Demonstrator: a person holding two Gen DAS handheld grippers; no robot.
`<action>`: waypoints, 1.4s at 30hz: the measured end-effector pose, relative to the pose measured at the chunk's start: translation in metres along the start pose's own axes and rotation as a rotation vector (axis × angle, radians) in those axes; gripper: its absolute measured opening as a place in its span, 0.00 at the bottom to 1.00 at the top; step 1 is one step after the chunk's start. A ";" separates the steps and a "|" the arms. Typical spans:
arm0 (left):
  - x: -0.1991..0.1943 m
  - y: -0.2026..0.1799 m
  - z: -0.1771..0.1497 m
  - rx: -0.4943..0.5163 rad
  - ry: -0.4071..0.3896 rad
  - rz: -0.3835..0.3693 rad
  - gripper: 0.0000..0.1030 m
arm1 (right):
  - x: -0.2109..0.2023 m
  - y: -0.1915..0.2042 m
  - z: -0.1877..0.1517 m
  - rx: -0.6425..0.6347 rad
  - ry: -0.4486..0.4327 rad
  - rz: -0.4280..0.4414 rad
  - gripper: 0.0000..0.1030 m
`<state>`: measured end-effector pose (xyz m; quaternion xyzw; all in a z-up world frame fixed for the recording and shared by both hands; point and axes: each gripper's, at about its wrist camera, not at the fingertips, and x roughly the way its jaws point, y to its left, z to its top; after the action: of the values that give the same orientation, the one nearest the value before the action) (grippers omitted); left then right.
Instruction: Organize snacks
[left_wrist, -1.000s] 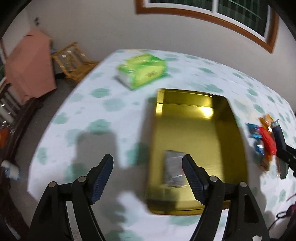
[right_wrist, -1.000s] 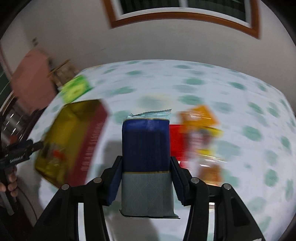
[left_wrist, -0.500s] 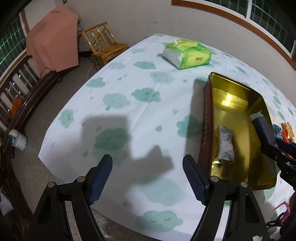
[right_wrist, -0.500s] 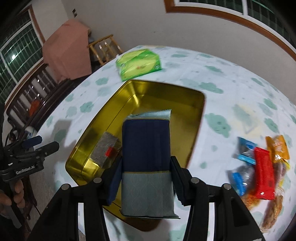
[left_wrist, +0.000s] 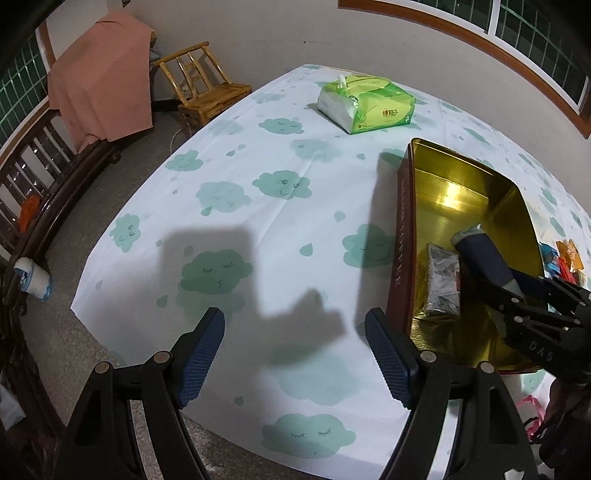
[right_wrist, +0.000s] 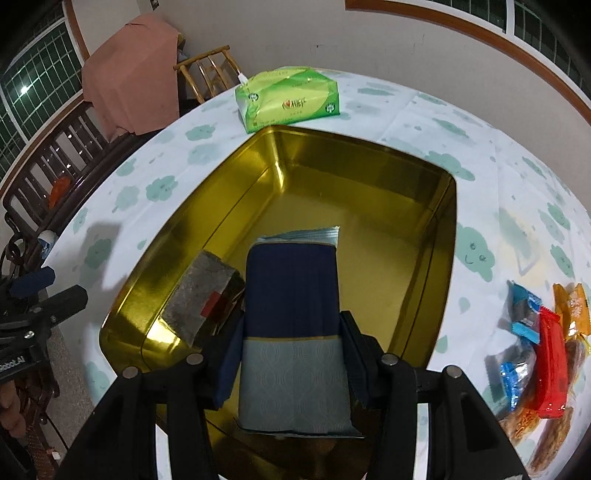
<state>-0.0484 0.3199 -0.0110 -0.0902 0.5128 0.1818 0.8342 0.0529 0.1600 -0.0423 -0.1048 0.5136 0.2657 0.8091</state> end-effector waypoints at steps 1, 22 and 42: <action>0.000 -0.002 0.000 0.003 0.001 -0.001 0.73 | 0.000 0.001 0.000 -0.010 -0.002 -0.004 0.49; -0.037 -0.156 -0.004 0.282 -0.087 -0.225 0.74 | -0.110 -0.157 -0.100 0.200 -0.121 -0.267 0.53; -0.019 -0.299 -0.046 0.561 -0.040 -0.408 0.74 | -0.088 -0.234 -0.155 0.334 -0.113 -0.308 0.48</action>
<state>0.0245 0.0265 -0.0262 0.0456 0.4977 -0.1352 0.8555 0.0293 -0.1331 -0.0578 -0.0317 0.4824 0.0560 0.8736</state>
